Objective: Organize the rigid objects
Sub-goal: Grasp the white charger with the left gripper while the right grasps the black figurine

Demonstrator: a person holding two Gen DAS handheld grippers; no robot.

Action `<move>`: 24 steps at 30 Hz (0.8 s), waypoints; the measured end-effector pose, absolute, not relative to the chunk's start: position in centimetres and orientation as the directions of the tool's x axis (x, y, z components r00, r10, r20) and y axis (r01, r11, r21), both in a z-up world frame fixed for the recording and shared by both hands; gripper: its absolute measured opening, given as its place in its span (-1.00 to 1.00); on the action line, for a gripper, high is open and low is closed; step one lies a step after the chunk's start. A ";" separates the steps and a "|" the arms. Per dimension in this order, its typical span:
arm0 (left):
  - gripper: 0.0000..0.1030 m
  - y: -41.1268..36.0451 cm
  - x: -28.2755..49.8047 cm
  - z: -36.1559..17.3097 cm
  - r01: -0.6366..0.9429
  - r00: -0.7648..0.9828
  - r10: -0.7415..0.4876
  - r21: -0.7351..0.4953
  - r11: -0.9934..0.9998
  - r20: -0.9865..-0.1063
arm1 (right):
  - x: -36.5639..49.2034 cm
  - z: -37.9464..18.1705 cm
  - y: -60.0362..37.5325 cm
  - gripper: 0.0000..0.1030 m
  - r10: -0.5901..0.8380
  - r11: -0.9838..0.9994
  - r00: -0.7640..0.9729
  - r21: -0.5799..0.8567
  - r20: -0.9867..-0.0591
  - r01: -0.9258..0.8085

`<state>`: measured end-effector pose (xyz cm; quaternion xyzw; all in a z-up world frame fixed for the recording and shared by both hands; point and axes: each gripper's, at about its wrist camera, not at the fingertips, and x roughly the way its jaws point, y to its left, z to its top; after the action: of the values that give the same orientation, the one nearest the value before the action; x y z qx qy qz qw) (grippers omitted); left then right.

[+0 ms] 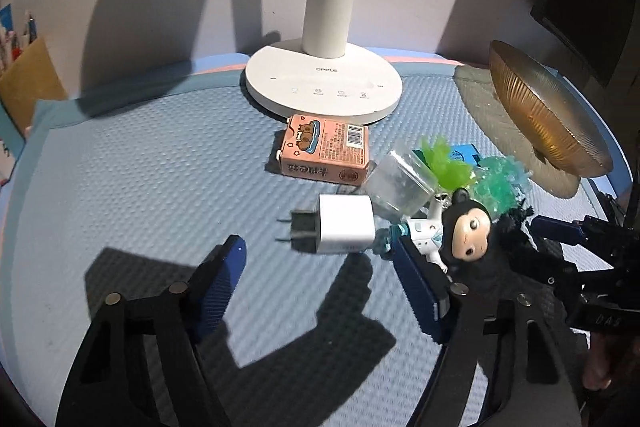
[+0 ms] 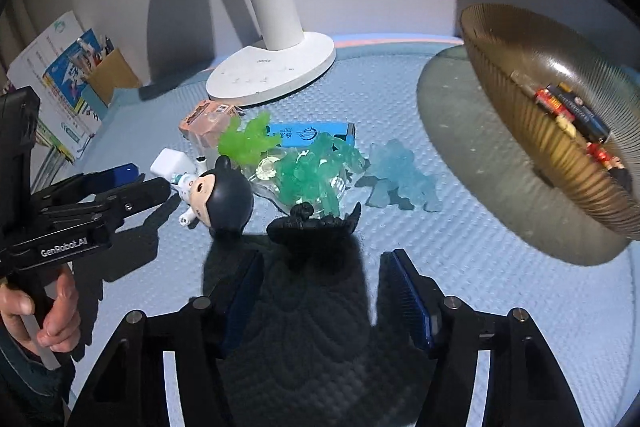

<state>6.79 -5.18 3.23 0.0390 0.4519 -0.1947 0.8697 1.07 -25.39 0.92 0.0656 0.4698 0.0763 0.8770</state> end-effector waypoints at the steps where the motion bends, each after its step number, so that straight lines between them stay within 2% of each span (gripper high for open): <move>1: 0.36 -5.3 7.0 3.1 0.375 0.512 -0.306 -0.112 0.920 -0.803 | 1.2 1.0 -25.4 0.24 0.196 0.980 0.551 0.187 -0.811 -0.073; 4: 0.31 -5.7 7.6 2.6 0.368 0.509 -0.297 -0.108 0.924 -0.808 | 1.8 1.1 -25.2 0.23 0.190 0.981 0.558 0.178 -0.808 -0.076; 6: 0.00 -5.9 7.9 2.4 0.368 0.509 -0.303 -0.115 0.923 -0.806 | 2.1 0.9 -25.0 0.22 0.180 0.983 0.555 0.165 -0.812 -0.077; 8: -0.15 -6.2 8.0 2.3 0.372 0.523 -0.302 -0.105 0.922 -0.797 | 2.0 0.9 -24.7 -0.02 0.172 0.985 0.563 0.155 -0.809 -0.078; 12: -0.16 -5.7 7.3 2.5 0.375 0.526 -0.301 -0.101 0.922 -0.795 | 1.3 1.1 -24.2 -0.08 0.158 0.987 0.567 0.129 -0.808 -0.091; 17: -0.16 -3.7 4.1 3.6 0.355 0.543 -0.316 -0.127 0.926 -0.778 | -1.6 2.1 -25.5 -0.08 0.244 0.968 0.568 0.231 -0.786 -0.097; 21: -0.16 -2.5 0.3 4.0 0.362 0.537 -0.347 -0.162 0.918 -0.769 | -5.2 3.0 -25.4 -0.08 0.307 0.952 0.555 0.260 -0.773 -0.164; 24: -0.16 -2.2 -2.2 3.6 0.368 0.524 -0.365 -0.182 0.912 -0.770 | -7.7 3.0 -24.2 -0.07 0.314 0.948 0.542 0.227 -0.780 -0.222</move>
<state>-2.23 -2.16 3.65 0.0015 0.4406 -0.2100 0.8728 -7.70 -24.23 2.98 0.0505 0.4536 0.1529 0.8766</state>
